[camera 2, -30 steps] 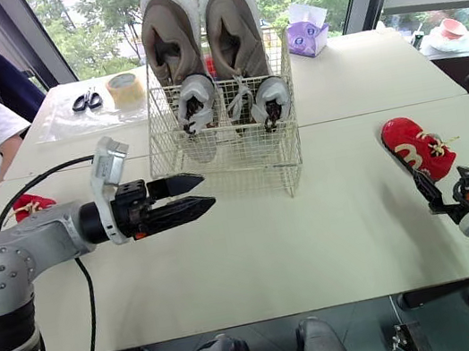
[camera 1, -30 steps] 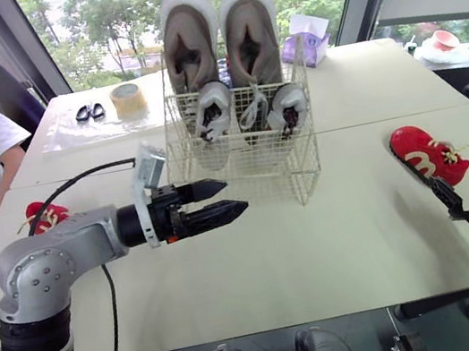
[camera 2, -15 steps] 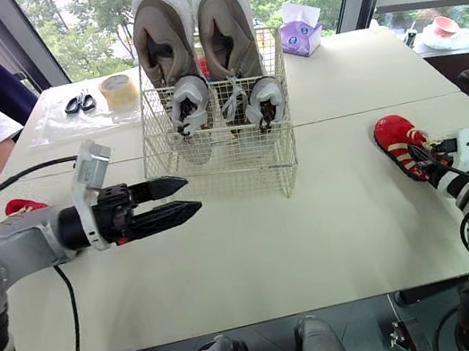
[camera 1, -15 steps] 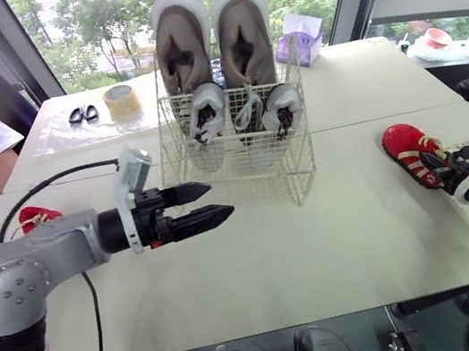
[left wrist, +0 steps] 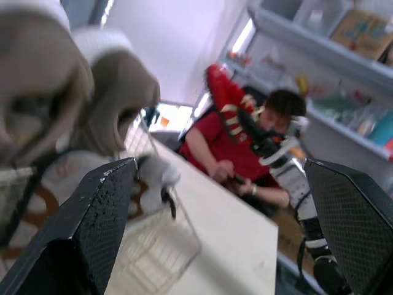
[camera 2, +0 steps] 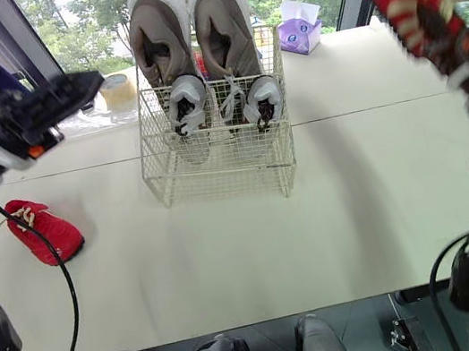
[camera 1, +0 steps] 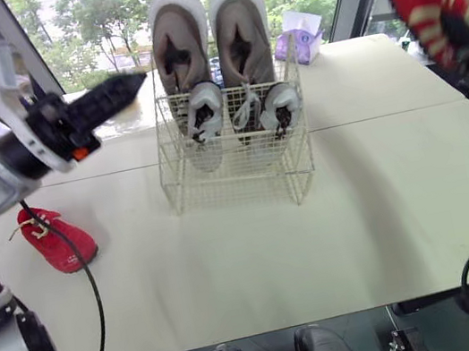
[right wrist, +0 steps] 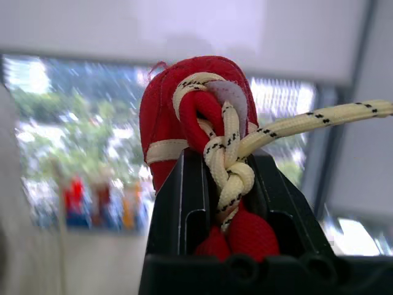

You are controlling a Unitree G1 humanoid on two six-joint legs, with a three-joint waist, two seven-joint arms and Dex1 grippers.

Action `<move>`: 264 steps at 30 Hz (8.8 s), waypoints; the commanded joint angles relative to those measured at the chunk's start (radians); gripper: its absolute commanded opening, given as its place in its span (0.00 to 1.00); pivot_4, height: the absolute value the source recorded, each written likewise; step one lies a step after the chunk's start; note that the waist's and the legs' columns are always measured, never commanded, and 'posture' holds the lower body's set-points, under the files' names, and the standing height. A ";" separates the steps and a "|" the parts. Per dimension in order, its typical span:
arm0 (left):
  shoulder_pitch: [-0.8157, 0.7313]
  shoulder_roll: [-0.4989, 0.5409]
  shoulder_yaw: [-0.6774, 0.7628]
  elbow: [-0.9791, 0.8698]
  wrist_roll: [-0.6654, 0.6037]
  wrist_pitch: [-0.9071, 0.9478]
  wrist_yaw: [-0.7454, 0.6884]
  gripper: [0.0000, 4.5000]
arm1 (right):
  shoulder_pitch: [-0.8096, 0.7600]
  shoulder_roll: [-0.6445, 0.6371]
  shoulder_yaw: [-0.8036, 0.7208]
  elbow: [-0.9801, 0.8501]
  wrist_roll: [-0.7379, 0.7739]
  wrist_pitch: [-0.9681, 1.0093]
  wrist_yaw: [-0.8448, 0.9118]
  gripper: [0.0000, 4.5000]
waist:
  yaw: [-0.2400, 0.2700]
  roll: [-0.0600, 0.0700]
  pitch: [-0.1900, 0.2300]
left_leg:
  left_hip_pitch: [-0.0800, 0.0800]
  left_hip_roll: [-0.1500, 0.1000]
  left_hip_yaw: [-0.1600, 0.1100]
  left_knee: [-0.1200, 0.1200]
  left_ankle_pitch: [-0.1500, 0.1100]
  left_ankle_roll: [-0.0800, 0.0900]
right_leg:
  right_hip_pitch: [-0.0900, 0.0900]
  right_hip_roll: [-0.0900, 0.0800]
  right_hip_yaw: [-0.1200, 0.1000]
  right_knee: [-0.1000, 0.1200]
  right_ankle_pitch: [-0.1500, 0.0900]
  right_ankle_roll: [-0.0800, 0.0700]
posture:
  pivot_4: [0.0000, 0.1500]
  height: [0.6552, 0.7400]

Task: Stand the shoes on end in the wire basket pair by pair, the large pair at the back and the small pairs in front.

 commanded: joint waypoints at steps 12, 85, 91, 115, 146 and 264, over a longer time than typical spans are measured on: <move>-0.266 -0.127 0.005 0.078 -0.004 -0.029 -0.044 1.00 | -0.404 -0.009 0.403 -0.171 -0.041 0.026 0.409 0.06 | -0.001 -0.006 0.000 | 0.000 -0.001 0.001 -0.003 -0.001 0.001 | 0.000 -0.002 -0.001 -0.002 0.000 0.000 | 1.00 1.00; 0.059 -0.872 -0.166 -0.241 0.349 -0.622 0.103 0.06 | -0.201 0.672 0.104 -0.347 0.703 0.226 -0.434 0.38 | -0.001 -0.007 0.000 | -0.003 -0.001 0.000 -0.003 -0.005 0.010 | -0.001 -0.001 -0.003 -0.004 0.001 0.000 | 1.00 1.00; 0.078 -0.795 -0.202 -0.227 0.399 -0.564 0.095 0.29 | -0.210 0.664 0.106 -0.346 0.709 0.221 -0.440 0.27 | -0.001 -0.007 0.000 | -0.003 -0.001 0.000 -0.003 -0.005 0.010 | -0.001 0.000 -0.003 -0.004 0.001 0.000 | 1.00 1.00; 0.565 -0.292 -0.121 -0.711 0.512 -0.369 0.253 0.98 | -0.173 -0.047 0.239 -0.199 0.453 0.434 0.243 0.27 | -0.007 -0.005 0.000 | -0.005 0.000 0.002 -0.005 -0.007 0.013 | -0.005 -0.003 -0.002 -0.005 0.000 -0.003 | 1.00 1.00; 0.673 -0.272 -0.045 -0.638 0.433 -0.398 0.216 1.00 | 0.037 0.069 0.424 -0.111 -0.076 0.034 0.538 0.69 | 0.002 -0.006 0.000 | -0.010 -0.001 0.001 -0.003 -0.002 0.004 | -0.008 -0.005 -0.004 -0.005 -0.001 -0.004 | 1.00 1.00; 0.672 -0.531 -0.471 -0.465 1.535 -1.027 0.179 0.01 | 0.285 -0.183 -0.005 -0.502 0.661 0.975 0.216 1.00 | 0.027 -0.020 -0.001 | -0.013 0.000 -0.002 0.000 -0.003 0.009 | -0.009 -0.017 -0.031 -0.001 0.006 -0.010 | 1.00 1.00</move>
